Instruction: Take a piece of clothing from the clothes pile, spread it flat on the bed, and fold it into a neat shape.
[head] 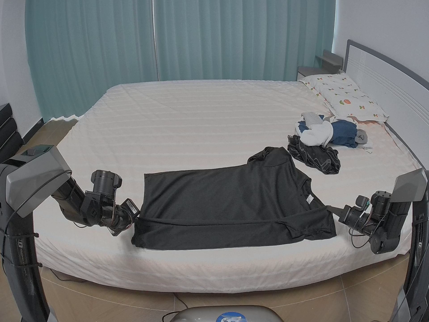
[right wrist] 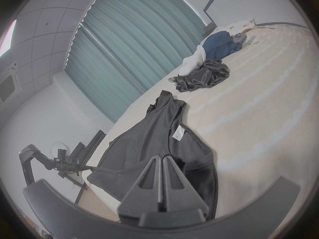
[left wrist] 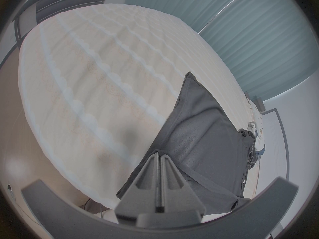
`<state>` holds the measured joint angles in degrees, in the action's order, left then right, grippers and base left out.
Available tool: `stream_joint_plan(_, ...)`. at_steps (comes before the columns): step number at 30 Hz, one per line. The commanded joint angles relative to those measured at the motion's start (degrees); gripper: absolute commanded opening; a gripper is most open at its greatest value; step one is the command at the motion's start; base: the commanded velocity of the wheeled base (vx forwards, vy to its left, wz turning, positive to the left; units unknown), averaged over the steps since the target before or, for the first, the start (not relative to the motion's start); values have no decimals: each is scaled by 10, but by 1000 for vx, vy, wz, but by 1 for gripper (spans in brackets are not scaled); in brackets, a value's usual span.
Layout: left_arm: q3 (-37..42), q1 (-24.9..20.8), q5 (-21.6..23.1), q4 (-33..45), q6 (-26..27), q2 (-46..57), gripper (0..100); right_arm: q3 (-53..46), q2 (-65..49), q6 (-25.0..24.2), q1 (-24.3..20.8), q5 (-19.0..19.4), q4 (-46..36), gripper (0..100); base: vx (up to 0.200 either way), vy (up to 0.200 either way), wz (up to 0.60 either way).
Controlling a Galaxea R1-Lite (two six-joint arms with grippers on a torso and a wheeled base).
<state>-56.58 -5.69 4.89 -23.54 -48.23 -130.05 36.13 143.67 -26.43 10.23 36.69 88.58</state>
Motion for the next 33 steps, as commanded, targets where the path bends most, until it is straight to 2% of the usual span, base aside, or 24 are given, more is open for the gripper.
stream_joint_plan(1,-1,-5,-1,1,0,-6,0,2,15,0,-1,-5,0,0,0,0,0)
stream_joint_plan(5,0,-5,-8,0,0,-6,0,7,18,-2,-3,-6,-2,0,0,0,0)
stream_joint_plan(6,-1,-5,-9,-2,0,-7,100,7,20,-2,-3,-6,-1,100,0,0,0)
stream_joint_plan(15,-1,2,-10,1,-29,3,100,1,-28,-10,11,-32,9,100,0,0,0)
stream_joint_plan(21,47,11,-1,-5,-42,64,100,-23,-98,-66,12,-65,6,100,0,0,0)
stream_joint_plan(23,59,18,12,-5,-43,78,100,-31,-112,-73,2,-84,-1,100,0,0,0)
stream_joint_plan(25,70,25,39,-6,-45,86,100,-55,-117,-75,-26,-115,-10,100,0,0,0)
stream_joint_plan(29,74,38,70,-5,-59,93,100,-119,-136,-82,-68,-196,-9,100,200,0,0)
stream_joint_plan(30,76,38,74,-5,-63,93,100,-135,-143,-93,-77,-207,-9,100,200,0,0)
stream_joint_plan(32,81,38,85,-5,-65,94,100,-172,-164,-146,-101,-220,-7,100,200,0,0)
stream_joint_plan(33,82,38,86,-5,-65,94,100,-174,-166,-151,-103,-221,-7,100,200,0,0)
